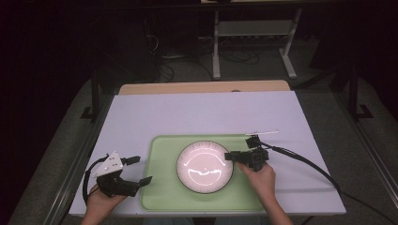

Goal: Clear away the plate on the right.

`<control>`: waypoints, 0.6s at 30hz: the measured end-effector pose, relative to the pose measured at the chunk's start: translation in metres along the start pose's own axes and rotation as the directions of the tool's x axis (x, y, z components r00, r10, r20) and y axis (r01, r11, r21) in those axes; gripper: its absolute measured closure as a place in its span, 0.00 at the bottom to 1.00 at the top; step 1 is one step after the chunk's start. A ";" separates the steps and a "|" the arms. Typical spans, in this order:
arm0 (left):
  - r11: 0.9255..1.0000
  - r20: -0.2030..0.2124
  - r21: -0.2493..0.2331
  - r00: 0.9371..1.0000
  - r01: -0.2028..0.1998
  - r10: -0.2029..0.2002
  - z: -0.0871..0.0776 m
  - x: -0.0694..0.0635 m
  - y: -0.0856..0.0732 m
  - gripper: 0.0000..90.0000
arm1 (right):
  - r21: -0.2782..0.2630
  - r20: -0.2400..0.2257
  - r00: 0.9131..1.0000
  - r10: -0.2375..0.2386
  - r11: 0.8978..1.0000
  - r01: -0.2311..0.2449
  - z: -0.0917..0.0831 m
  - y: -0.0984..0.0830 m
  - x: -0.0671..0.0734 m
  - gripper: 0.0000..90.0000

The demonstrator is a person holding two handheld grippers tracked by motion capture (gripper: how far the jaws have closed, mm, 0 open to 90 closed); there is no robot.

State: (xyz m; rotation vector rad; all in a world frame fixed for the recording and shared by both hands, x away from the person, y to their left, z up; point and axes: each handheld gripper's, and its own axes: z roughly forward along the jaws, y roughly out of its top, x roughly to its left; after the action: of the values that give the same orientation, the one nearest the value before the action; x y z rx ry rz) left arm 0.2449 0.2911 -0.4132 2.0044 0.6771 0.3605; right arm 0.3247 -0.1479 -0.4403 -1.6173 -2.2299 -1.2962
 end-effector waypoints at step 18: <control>1.000 -0.008 0.004 1.000 0.010 -0.010 0.001 0.001 -0.001 0.16 | -0.172 0.127 0.959 -0.252 0.947 0.272 -0.048 0.003 -0.008 0.42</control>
State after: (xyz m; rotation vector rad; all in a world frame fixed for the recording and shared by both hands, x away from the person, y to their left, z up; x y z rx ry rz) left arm 0.2463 0.2916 -0.4149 2.0035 0.6933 0.3612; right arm 0.3124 -0.1858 -0.4123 -1.5156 -2.5257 -1.5643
